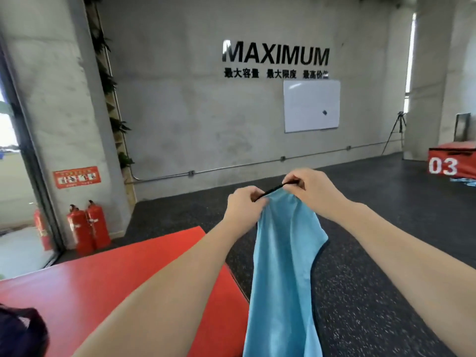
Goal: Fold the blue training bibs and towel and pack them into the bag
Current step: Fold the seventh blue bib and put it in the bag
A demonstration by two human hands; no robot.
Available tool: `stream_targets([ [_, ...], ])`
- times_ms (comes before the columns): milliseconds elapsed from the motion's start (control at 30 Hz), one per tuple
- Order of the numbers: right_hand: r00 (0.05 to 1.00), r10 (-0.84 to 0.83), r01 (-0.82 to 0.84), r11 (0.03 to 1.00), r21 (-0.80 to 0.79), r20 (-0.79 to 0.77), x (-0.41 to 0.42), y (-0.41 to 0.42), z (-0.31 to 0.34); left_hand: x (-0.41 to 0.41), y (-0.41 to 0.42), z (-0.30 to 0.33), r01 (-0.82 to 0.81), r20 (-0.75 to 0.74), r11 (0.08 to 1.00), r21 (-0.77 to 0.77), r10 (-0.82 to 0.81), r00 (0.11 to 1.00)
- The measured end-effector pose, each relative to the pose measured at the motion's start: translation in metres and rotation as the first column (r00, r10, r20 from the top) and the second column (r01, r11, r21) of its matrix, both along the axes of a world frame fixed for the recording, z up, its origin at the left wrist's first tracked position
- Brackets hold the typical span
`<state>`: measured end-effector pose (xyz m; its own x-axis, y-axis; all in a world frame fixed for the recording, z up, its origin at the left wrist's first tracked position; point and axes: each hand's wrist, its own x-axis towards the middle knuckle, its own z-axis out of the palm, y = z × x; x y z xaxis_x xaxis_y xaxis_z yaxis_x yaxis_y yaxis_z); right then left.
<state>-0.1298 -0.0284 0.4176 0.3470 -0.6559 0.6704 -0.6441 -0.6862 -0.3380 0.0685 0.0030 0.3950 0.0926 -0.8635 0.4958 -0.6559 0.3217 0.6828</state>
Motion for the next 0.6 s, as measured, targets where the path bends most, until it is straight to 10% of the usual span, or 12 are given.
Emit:
stream_targets([
  [600, 0.969, 0.132, -0.137, 0.991, 0.009, 0.209, 0.129, 0.038, 0.158, 0.222, 0.127, 0.21, -0.448, 0.111, 0.809, -0.38, 0.521, 0.846],
])
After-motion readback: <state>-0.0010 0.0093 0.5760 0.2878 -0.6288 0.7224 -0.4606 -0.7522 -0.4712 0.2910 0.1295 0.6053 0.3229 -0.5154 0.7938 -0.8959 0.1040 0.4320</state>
